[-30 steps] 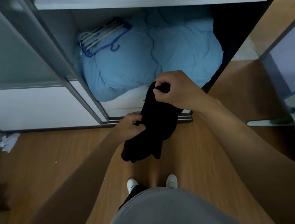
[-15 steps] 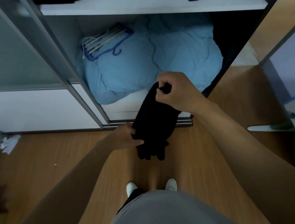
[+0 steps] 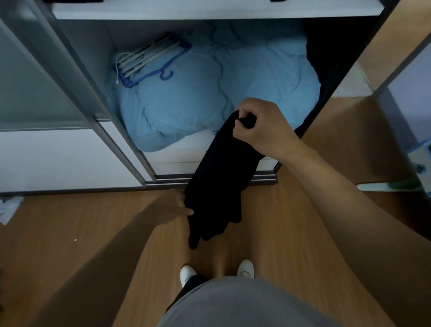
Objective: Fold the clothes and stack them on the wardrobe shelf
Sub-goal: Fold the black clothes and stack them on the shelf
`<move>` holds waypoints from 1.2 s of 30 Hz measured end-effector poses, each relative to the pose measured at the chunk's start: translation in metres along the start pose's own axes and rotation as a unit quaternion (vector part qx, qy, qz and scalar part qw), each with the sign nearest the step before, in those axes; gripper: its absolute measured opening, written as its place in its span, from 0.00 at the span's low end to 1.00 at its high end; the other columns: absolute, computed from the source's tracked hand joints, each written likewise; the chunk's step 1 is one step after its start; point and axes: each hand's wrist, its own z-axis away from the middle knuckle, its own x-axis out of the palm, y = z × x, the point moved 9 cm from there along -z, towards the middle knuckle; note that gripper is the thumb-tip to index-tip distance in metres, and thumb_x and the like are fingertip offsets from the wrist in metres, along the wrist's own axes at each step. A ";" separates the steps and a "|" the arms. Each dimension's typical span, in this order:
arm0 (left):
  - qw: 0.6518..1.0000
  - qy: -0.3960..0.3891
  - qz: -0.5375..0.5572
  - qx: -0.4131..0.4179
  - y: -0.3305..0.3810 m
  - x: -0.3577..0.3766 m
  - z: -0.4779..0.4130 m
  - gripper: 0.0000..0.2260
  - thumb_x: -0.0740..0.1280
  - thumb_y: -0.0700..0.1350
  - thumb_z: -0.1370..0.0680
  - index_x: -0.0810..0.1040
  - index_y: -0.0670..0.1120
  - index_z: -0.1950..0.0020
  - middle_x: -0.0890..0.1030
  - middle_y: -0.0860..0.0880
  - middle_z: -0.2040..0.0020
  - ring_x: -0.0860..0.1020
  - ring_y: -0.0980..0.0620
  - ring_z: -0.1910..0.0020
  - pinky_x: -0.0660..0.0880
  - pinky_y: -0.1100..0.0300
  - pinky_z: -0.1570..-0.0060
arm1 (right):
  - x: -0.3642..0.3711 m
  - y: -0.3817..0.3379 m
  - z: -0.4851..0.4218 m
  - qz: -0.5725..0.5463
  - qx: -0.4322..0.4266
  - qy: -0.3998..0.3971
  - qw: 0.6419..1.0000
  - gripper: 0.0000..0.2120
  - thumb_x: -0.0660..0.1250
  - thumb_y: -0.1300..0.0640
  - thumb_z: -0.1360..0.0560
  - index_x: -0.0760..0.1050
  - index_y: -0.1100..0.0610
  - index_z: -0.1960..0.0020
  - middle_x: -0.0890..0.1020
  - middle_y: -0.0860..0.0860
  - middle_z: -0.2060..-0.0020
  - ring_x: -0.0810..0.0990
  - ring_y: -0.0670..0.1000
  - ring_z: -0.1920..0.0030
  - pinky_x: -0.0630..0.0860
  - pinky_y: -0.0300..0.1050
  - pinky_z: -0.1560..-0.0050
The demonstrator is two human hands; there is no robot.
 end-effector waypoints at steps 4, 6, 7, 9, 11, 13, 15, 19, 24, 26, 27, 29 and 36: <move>0.995 0.086 -0.030 -0.038 -0.025 -0.031 0.003 0.12 0.75 0.48 0.25 0.82 0.41 0.49 0.82 0.47 0.51 0.78 0.51 0.52 0.72 0.59 0.53 | 0.001 0.030 0.002 0.062 0.038 -0.023 0.997 0.11 0.68 0.65 0.27 0.68 0.60 0.64 0.71 0.54 0.66 0.69 0.50 0.64 0.64 0.42 0.63; 0.987 0.149 -0.035 -0.050 -0.033 -0.052 0.006 0.13 0.73 0.48 0.24 0.78 0.44 0.65 0.79 0.48 0.64 0.77 0.52 0.62 0.68 0.58 0.61 | 0.000 0.053 0.006 0.093 0.077 -0.030 0.992 0.08 0.69 0.64 0.26 0.71 0.63 0.62 0.73 0.56 0.65 0.70 0.52 0.63 0.64 0.44 0.62; 0.982 0.180 -0.007 -0.050 -0.035 -0.062 0.007 0.17 0.72 0.46 0.23 0.74 0.45 0.70 0.77 0.51 0.70 0.75 0.55 0.67 0.66 0.59 0.64 | 0.000 0.063 0.008 0.104 0.095 -0.032 0.989 0.08 0.69 0.63 0.26 0.73 0.65 0.60 0.74 0.57 0.64 0.71 0.52 0.62 0.65 0.45 0.61; 0.974 0.215 0.065 -0.041 -0.036 -0.077 0.011 0.20 0.71 0.43 0.22 0.70 0.47 0.73 0.71 0.57 0.76 0.70 0.62 0.74 0.64 0.62 0.68 | 0.001 0.081 0.014 0.105 0.126 -0.042 0.985 0.08 0.70 0.62 0.25 0.75 0.67 0.58 0.76 0.58 0.63 0.73 0.53 0.61 0.67 0.45 0.61; 0.967 0.236 0.092 -0.030 -0.029 -0.087 0.015 0.20 0.70 0.42 0.21 0.68 0.46 0.72 0.68 0.54 0.74 0.67 0.61 0.74 0.62 0.63 0.69 | 0.002 0.092 0.018 0.091 0.144 -0.049 0.984 0.06 0.70 0.61 0.24 0.77 0.66 0.55 0.80 0.59 0.59 0.76 0.54 0.59 0.72 0.45 0.58; 0.957 0.261 0.122 -0.034 -0.028 -0.095 0.017 0.18 0.70 0.41 0.21 0.67 0.45 0.69 0.69 0.50 0.71 0.67 0.59 0.73 0.63 0.63 0.69 | 0.002 0.093 0.020 0.065 0.139 -0.055 0.987 0.04 0.69 0.63 0.24 0.79 0.63 0.50 0.83 0.56 0.53 0.80 0.53 0.52 0.73 0.37 0.51; 0.941 0.290 0.167 -0.050 -0.032 -0.102 0.019 0.15 0.70 0.41 0.21 0.69 0.44 0.65 0.71 0.46 0.68 0.69 0.53 0.70 0.66 0.59 0.66 | 0.004 0.087 0.020 0.050 0.120 -0.068 0.989 0.10 0.65 0.67 0.22 0.78 0.61 0.43 0.83 0.53 0.46 0.79 0.50 0.43 0.70 0.27 0.44; 0.922 0.328 0.200 -0.044 -0.027 -0.114 0.023 0.05 0.66 0.39 0.20 0.71 0.43 0.53 0.74 0.42 0.59 0.72 0.47 0.60 0.70 0.52 0.56 | 0.014 0.082 0.014 0.142 0.096 -0.089 0.981 0.19 0.60 0.68 0.22 0.79 0.56 0.36 0.81 0.55 0.40 0.77 0.54 0.37 0.71 0.48 0.33; 0.927 0.337 0.165 -0.019 -0.007 -0.125 0.019 0.05 0.58 0.39 0.17 0.71 0.45 0.43 0.79 0.42 0.46 0.78 0.46 0.47 0.73 0.49 0.41 | 0.019 0.086 0.006 0.195 0.166 -0.105 0.961 0.16 0.59 0.70 0.27 0.82 0.56 0.51 0.82 0.56 0.48 0.78 0.55 0.44 0.76 0.48 0.43; 0.927 0.344 0.148 -0.021 0.001 -0.131 0.019 0.08 0.57 0.39 0.17 0.74 0.47 0.43 0.80 0.45 0.46 0.78 0.47 0.46 0.74 0.52 0.41 | 0.020 0.077 0.002 0.111 0.181 -0.094 0.973 0.16 0.58 0.72 0.29 0.79 0.55 0.62 0.83 0.53 0.58 0.80 0.50 0.55 0.76 0.37 0.55; 0.926 0.349 0.144 -0.033 0.002 -0.135 0.019 0.09 0.57 0.39 0.18 0.76 0.47 0.44 0.81 0.45 0.48 0.78 0.47 0.48 0.75 0.53 0.43 | 0.020 0.071 0.001 0.051 0.193 -0.084 0.976 0.18 0.57 0.72 0.30 0.78 0.54 0.66 0.81 0.51 0.63 0.79 0.46 0.61 0.73 0.32 0.62; 0.919 0.360 0.151 -0.054 0.002 -0.141 0.020 0.08 0.60 0.40 0.21 0.79 0.46 0.52 0.82 0.46 0.55 0.80 0.47 0.53 0.76 0.55 0.49 | 0.019 0.062 -0.002 -0.081 0.221 -0.047 0.971 0.19 0.56 0.72 0.31 0.75 0.53 0.71 0.76 0.49 0.71 0.74 0.42 0.71 0.70 0.35 0.70; 0.893 0.416 0.168 -0.033 0.024 -0.162 0.025 0.07 0.63 0.42 0.25 0.80 0.46 0.58 0.80 0.50 0.63 0.77 0.55 0.63 0.74 0.64 0.59 | 0.069 0.020 0.010 -0.006 0.149 -0.319 0.936 0.13 0.72 0.29 0.36 0.80 0.33 0.56 0.79 0.31 0.66 0.78 0.33 0.63 0.69 0.26 0.61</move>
